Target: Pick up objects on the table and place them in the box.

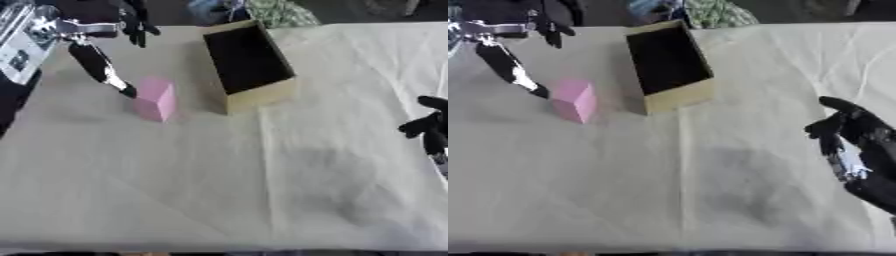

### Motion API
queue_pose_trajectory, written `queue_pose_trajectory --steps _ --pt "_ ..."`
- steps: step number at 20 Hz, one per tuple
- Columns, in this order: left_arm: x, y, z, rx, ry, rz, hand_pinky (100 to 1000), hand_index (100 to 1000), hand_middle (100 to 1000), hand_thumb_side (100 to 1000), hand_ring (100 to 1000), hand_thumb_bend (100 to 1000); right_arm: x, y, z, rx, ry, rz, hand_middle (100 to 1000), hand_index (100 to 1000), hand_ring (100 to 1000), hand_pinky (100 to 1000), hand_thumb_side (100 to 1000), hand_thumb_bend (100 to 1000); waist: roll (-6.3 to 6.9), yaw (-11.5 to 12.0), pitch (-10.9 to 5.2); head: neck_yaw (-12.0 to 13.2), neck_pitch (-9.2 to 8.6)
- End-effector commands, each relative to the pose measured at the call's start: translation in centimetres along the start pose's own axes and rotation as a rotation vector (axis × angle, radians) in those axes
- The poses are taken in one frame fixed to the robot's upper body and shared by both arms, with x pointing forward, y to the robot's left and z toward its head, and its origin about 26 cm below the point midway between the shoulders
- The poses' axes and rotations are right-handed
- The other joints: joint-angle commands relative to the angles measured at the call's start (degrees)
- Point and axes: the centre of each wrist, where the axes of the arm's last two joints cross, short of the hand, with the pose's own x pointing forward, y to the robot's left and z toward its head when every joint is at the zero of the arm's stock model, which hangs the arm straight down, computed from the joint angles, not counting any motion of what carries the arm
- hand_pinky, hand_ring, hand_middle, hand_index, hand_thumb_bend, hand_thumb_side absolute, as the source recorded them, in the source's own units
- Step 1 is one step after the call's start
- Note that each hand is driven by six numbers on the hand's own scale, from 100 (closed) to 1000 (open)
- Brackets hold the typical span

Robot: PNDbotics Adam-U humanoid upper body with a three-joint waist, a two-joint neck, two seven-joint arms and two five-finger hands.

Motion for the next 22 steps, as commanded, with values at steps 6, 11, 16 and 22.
queue_pose_trajectory --steps 6,11,16,22 --pt "-0.6 0.7 0.3 -0.123 -0.062 -0.104 789 974 671 504 720 764 0.3 -0.6 -0.2 0.006 -0.008 0.025 528 922 696 762 575 100 0.22 -0.01 -0.55 -0.09 0.31" --pt "-0.7 0.0 0.0 -0.142 -0.061 -0.101 793 976 680 504 727 768 0.3 -0.6 -0.2 0.005 -0.008 0.025 528 922 696 762 576 100 0.27 0.06 -0.39 -0.10 0.31" --pt "-0.7 -0.4 -0.3 -0.144 -0.063 -0.100 798 977 689 505 733 769 0.3 -0.6 -0.2 0.004 -0.008 0.024 527 922 696 762 576 100 0.28 0.04 -0.23 -0.15 0.31" --pt "-0.6 -0.5 -0.6 -0.143 -0.063 -0.104 800 978 694 505 736 772 0.3 -0.6 -0.3 0.005 -0.009 0.024 527 922 696 762 576 100 0.35 0.08 -0.14 -0.24 0.31"
